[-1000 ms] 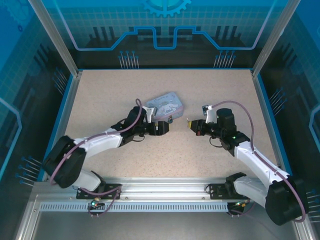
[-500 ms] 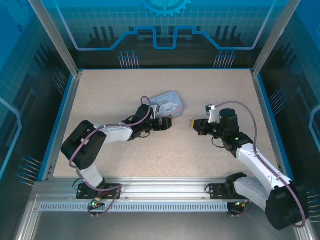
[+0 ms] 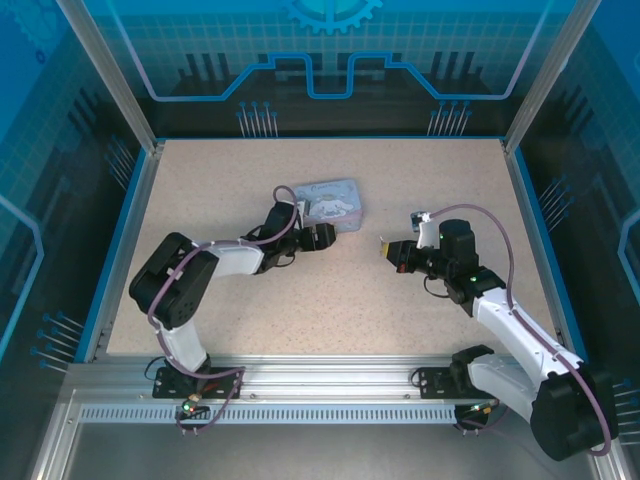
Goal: Unlock a padlock with a key
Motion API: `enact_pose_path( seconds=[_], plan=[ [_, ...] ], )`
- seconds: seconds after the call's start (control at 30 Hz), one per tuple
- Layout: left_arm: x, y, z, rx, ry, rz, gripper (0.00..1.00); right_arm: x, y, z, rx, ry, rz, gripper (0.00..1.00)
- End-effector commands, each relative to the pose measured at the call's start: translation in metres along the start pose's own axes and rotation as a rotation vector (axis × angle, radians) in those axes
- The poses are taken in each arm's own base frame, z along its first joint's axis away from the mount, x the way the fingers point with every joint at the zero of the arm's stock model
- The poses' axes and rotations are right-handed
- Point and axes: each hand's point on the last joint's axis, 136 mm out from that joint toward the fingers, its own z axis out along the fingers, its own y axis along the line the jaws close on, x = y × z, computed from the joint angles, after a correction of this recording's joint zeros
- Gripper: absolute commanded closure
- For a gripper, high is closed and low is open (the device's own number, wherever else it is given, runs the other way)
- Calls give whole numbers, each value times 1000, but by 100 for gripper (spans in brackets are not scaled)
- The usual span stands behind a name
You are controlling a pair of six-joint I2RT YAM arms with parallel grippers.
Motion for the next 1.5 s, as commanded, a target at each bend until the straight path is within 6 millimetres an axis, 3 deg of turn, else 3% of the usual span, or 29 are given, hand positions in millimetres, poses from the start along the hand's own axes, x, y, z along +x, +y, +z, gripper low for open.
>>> enact_pose_path(
  seconds=[0.0,0.2,0.43,0.6,0.83,1.03,1.23,1.47],
  plan=[
    [-6,-8,5,58,-32,12,13,2,-4,-3,1,-4,-8,97],
    [4,-20,17,90,-43,1,13,-2,-5,3,-9,-14,-6,97],
    [6,-19,18,77,-54,-37,13,-24,-1,23,-49,0,38,97],
    [9,-17,23,90,-61,-79,12,-41,3,55,-106,38,95,98],
    [13,-11,25,67,-49,-104,12,-81,3,107,-133,42,135,98],
    [16,-6,27,49,-35,-129,12,-85,0,161,-113,115,176,99],
    [16,-3,27,37,-33,-136,12,-89,-15,190,-29,144,176,99],
    [15,0,28,32,-36,-145,12,-83,-49,196,87,168,206,99]
  ],
)
